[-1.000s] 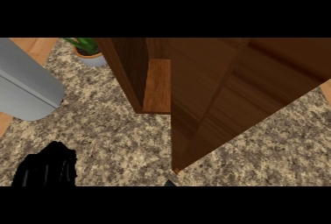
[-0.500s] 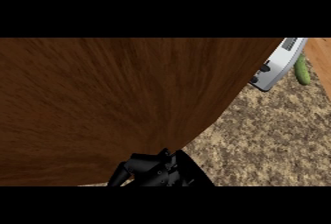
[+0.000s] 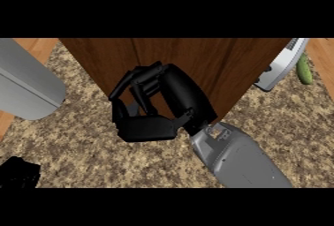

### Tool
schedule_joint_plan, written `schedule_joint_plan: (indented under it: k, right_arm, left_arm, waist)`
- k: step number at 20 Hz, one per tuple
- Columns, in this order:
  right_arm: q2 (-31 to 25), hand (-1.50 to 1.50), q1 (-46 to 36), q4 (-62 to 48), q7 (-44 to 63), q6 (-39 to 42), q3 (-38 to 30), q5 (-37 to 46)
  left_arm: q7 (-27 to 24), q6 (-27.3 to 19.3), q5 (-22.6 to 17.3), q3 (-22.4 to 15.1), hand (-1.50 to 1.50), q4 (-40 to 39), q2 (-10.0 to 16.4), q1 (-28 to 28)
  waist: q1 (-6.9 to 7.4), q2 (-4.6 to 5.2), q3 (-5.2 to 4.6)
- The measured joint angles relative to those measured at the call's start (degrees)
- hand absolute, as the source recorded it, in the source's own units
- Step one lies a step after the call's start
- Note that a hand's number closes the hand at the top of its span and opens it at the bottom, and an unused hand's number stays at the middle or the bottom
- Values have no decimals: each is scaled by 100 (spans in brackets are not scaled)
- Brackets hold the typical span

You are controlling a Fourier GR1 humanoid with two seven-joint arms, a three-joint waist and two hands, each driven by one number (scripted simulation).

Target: Pick up the bottled water, place it into the cabinet and close the cabinet

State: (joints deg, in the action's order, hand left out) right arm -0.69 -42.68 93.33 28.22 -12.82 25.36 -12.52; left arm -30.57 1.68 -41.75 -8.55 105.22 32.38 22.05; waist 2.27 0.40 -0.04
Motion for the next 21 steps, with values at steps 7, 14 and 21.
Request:
schedule_joint_plan:
  k: [7, 14, 21]
  right_arm:
    - [-8, 150, -471, -1479, -901, 1113, -685, -496]
    - [26, 150, -671, -2067, -1523, 1760, -731, -611]
    - [-58, 150, -771, -2362, -1920, 2207, -804, -708]
  left_arm:
    - [4, 239, 2, 184, 150, 15, 18, 164]
    - [89, 330, 12, 193, 150, 14, 24, 111]
    - [149, 294, 55, 212, 150, 44, 13, -33]
  waist:
    - [-19, -141, -7]
    - [73, -230, -55]
    - [121, -241, -89]
